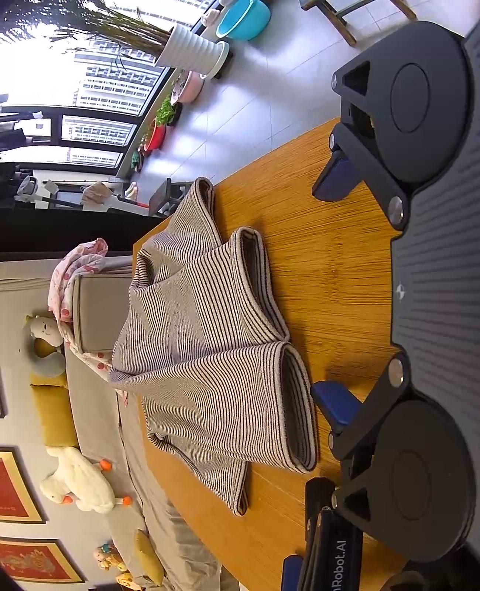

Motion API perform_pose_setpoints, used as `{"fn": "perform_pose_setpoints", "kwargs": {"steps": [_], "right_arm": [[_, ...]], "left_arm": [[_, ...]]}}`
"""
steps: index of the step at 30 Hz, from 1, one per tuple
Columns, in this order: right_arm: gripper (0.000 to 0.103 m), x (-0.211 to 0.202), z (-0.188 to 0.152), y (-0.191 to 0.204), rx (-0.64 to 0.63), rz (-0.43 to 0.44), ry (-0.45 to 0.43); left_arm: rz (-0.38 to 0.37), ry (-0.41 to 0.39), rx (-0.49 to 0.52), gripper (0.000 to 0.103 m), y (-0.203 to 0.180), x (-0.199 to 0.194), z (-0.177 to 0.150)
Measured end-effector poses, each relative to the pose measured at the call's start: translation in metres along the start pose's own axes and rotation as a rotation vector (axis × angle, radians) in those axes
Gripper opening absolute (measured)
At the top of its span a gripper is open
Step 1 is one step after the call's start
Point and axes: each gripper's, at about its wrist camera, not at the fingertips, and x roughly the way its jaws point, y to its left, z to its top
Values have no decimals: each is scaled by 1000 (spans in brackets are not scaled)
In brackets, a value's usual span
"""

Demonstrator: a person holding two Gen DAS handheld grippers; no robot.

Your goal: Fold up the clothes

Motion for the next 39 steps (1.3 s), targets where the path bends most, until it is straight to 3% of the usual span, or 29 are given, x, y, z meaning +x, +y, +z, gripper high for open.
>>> {"fn": "perform_pose_setpoints", "kwargs": {"steps": [39], "right_arm": [[103, -2, -5, 0, -5, 7, 1]], "left_arm": [[1, -4, -1, 103, 0, -3, -2]]}}
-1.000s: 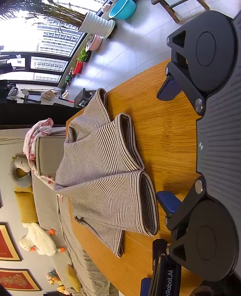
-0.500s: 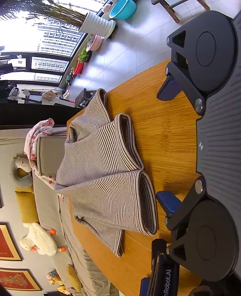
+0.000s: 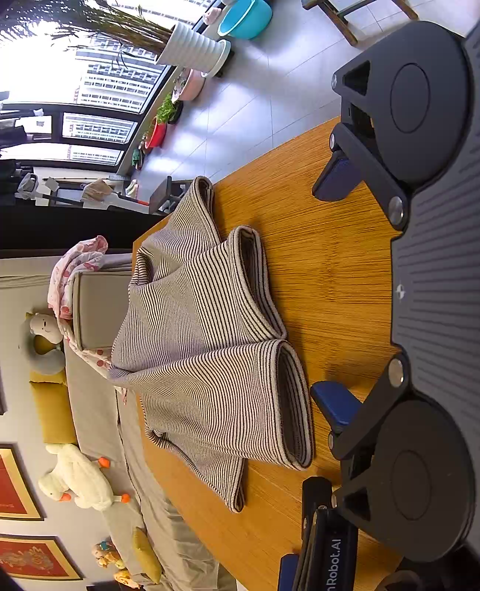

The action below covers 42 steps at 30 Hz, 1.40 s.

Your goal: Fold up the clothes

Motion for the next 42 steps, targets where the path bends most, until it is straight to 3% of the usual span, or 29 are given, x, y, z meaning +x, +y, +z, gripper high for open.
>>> {"fn": "perform_pose_setpoints", "kwargs": {"steps": [9, 13, 15, 19, 25, 28, 30, 35, 37, 38, 40, 42], "right_arm": [[103, 1, 1, 0, -2, 6, -1], [103, 3, 6, -3, -18, 50, 19], [103, 4, 18, -12, 18, 120, 29], [103, 4, 42, -31, 95, 263, 49], [103, 26, 105, -36, 71, 221, -194], [103, 53, 134, -38, 102, 193, -323], [103, 83, 153, -42, 151, 227, -350], [103, 159, 175, -41, 249, 264, -380], [103, 181, 167, -33, 257, 265, -340], [103, 184, 167, -30, 252, 273, -292], [103, 176, 158, -32, 273, 333, -319], [103, 166, 144, -30, 289, 394, -264]], "left_arm": [[-9, 3, 6, 103, 1, 2, 1], [-30, 18, 2, 103, 6, 3, 7], [-85, 22, -39, 103, 16, 2, 14], [-210, -63, -76, 103, 35, -1, 44], [-359, -225, 18, 103, 36, 25, 110], [-434, -173, 18, 103, 39, 68, 140], [-468, -165, 11, 103, 41, 94, 158], [-401, -135, -12, 103, 53, 141, 167], [-397, -132, -19, 103, 59, 144, 161], [-397, -134, -15, 103, 61, 143, 157], [-387, -144, 27, 103, 63, 135, 145], [-399, -131, 53, 103, 66, 122, 133]]}}
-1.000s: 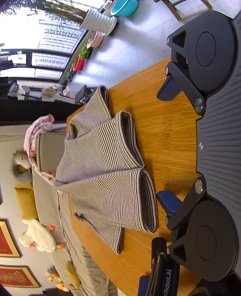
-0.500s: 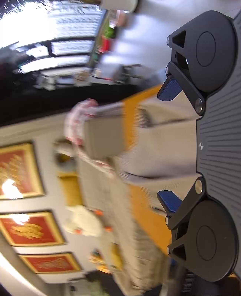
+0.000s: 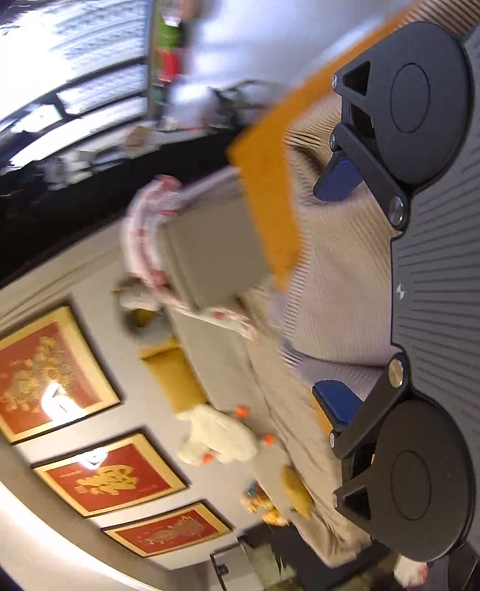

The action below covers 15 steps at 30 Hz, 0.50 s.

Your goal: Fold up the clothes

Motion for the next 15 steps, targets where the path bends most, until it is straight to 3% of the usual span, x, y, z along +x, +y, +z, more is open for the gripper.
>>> {"fn": "perform_pose_setpoints", "kwargs": {"steps": [3, 6, 12, 15], "right_arm": [[103, -25, -18, 9, 9, 91, 69], [103, -49, -30, 11, 73, 128, 87], [103, -56, -33, -9, 222, 94, 63], [103, -52, -33, -23, 301, 109, 83]], "left_arm": [[-106, 47, -48, 103, 2, -26, -16], [-268, 107, -181, 103, 12, -39, -24], [-305, 153, -368, 103, 26, -24, -14], [-369, 186, -448, 103, 29, -16, -7]]}}
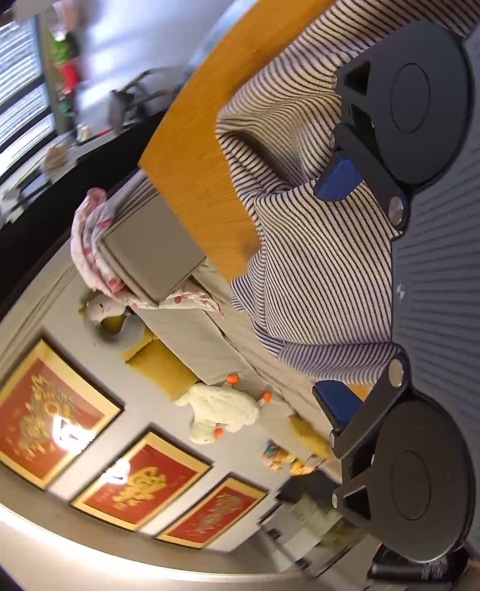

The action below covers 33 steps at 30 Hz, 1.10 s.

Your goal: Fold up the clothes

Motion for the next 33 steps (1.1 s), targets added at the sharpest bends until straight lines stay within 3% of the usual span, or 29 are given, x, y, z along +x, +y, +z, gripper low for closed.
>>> {"fn": "perform_pose_setpoints", "kwargs": {"steps": [2, 4, 7, 9, 11, 15, 18, 21, 26, 28, 31, 33], "right_arm": [[103, 1, 2, -6, 32, 6, 7], [103, 1, 1, -5, 20, 0, 9], [103, 4, 2, 0, -5, -17, 19], [103, 5, 2, 3, -16, -29, 29], [103, 8, 2, 5, -26, -42, 45], [103, 18, 2, 17, -89, -86, 88], [103, 26, 1, 29, -160, -129, 128], [103, 37, 0, 44, -261, -189, 196], [103, 51, -5, 68, -459, -268, 274], [103, 44, -6, 79, -534, -272, 214], [101, 38, 0, 104, -684, -321, 100], [98, 51, 2, 112, -713, -327, 110]], "left_arm": [[-16, -20, -31, 95, 1, 0, 9], [-43, -88, -87, 73, 8, -10, 27], [-25, -266, -149, 72, 24, -43, 63], [59, -382, -145, 72, 36, -71, 82], [135, -429, -151, 72, 50, -96, 95], [315, -458, -165, 77, 77, -131, 111], [339, -384, -171, 88, 86, -131, 114], [364, -336, -53, 91, 81, -121, 111], [342, -294, 226, 99, 30, -80, 90], [425, -274, 337, 99, 10, -58, 86], [584, -280, 411, 99, 8, -28, 90], [607, -263, 370, 99, 20, -16, 98]]}}
